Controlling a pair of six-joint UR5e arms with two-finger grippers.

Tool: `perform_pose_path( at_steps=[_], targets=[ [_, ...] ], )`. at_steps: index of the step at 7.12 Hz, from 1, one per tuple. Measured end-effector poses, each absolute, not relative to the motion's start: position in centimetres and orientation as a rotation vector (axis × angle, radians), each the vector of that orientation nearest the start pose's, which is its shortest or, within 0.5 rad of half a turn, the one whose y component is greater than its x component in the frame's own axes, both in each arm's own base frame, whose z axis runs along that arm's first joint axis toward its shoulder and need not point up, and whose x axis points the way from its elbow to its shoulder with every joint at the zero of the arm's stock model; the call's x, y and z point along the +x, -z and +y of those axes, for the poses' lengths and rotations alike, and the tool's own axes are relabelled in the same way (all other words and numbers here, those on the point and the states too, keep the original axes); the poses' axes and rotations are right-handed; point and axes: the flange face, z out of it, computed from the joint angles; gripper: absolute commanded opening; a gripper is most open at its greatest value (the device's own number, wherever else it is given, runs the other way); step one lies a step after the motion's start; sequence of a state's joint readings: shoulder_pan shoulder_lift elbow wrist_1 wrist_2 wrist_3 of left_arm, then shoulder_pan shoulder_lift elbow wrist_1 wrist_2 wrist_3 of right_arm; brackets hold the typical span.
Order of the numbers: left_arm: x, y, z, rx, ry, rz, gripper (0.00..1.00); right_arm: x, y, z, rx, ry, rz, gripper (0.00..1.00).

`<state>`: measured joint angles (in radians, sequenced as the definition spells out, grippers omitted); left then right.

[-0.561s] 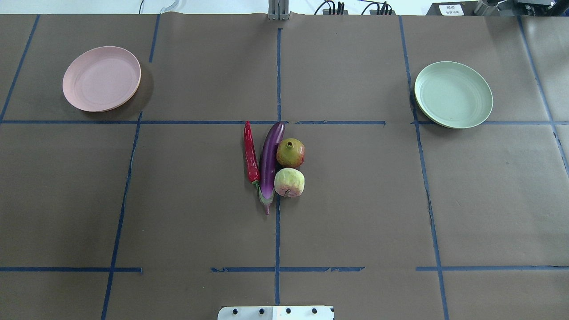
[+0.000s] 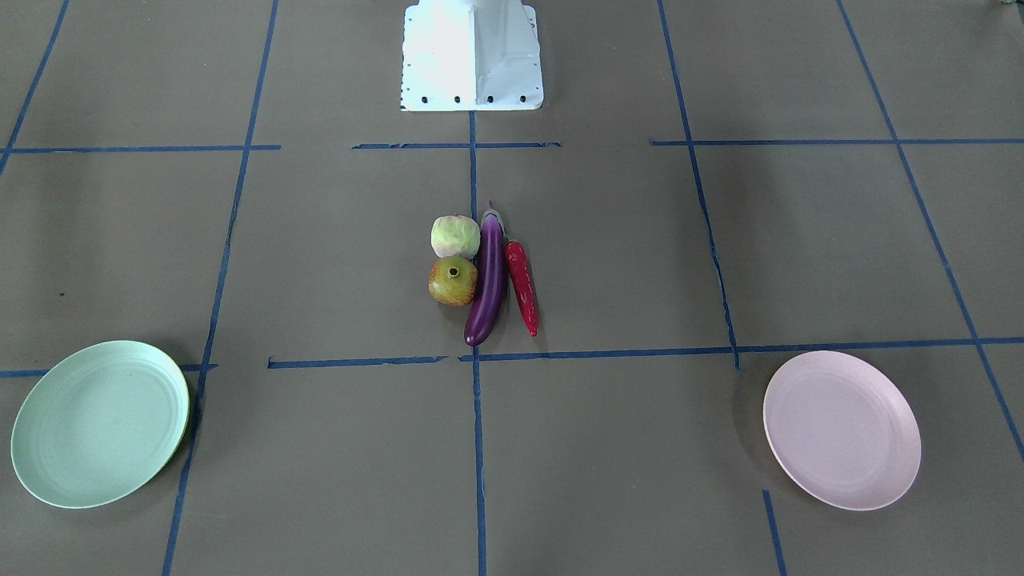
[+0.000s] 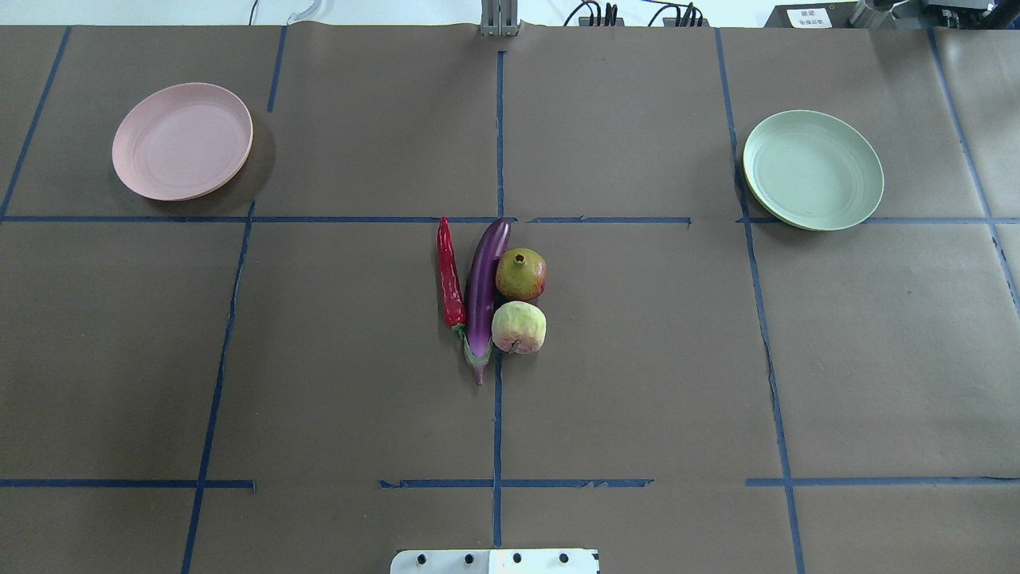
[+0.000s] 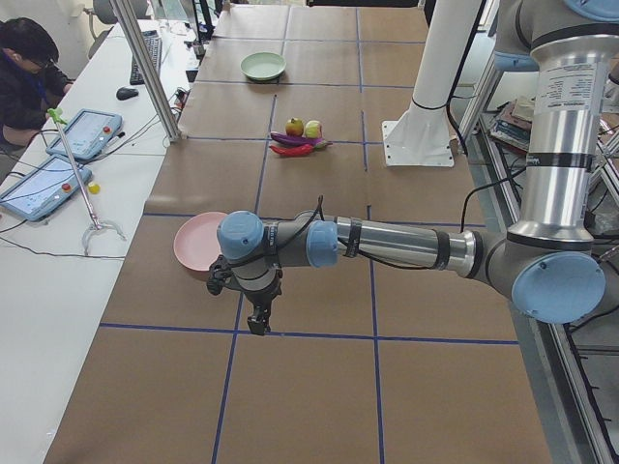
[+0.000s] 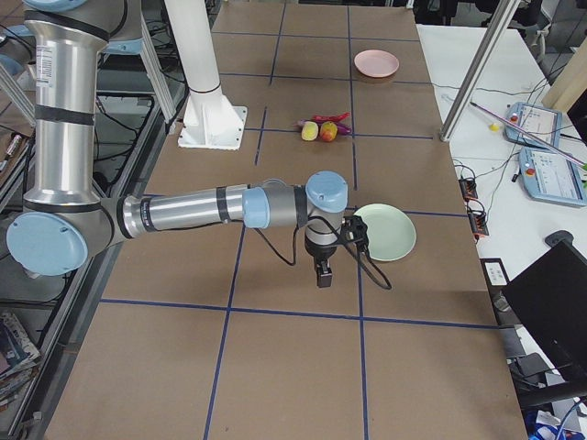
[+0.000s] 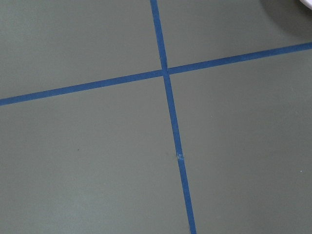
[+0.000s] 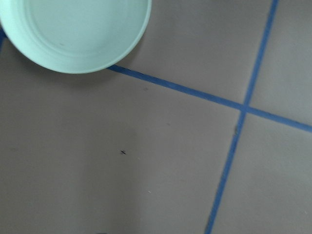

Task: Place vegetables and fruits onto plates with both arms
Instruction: 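Move the right gripper from rest toward the fruits in the middle, then lower the right gripper onto the pale peach and close on it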

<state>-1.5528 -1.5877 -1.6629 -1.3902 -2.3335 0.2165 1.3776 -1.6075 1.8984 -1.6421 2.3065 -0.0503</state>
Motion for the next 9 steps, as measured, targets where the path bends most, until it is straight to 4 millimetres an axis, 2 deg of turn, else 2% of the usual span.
perform_pose_path(
  at_steps=[2,3,4,5,6,7,8,9],
  targets=[
    [-5.5,-62.4,-49.3,0.009,-0.196,0.768,1.00,-12.5,-42.9,-51.7,0.217,0.394,-0.797,1.00],
    [-5.5,-62.4,-49.3,0.009,-0.196,0.769,1.00,-18.7,-37.3,-52.4,0.206,0.359,-0.837,1.00],
    [-5.5,-62.3,-49.3,0.009,-0.197,0.770,1.00,-25.3,-32.3,-51.7,0.184,0.302,-0.857,1.00],
    [-5.5,-62.3,-49.3,0.009,-0.197,0.771,1.00,-32.2,-28.0,-49.7,0.175,0.232,-0.845,1.00],
    [-5.4,-62.3,-49.3,0.009,-0.197,0.771,1.00,-39.0,-24.7,-46.5,0.183,0.160,-0.826,1.00],
    [-5.4,-62.3,-49.3,0.008,-0.198,0.772,1.00,-44.7,-22.2,-42.8,0.194,0.094,-0.813,1.00],
    [-5.4,-62.4,-49.3,0.008,-0.198,0.772,1.00,-49.5,-20.6,-39.8,0.204,0.039,-0.802,1.00],
    [-5.4,-62.4,-49.3,0.007,-0.198,0.772,1.00,-53.6,-19.3,-38.2,0.212,-0.005,-0.787,1.00]
  ],
)
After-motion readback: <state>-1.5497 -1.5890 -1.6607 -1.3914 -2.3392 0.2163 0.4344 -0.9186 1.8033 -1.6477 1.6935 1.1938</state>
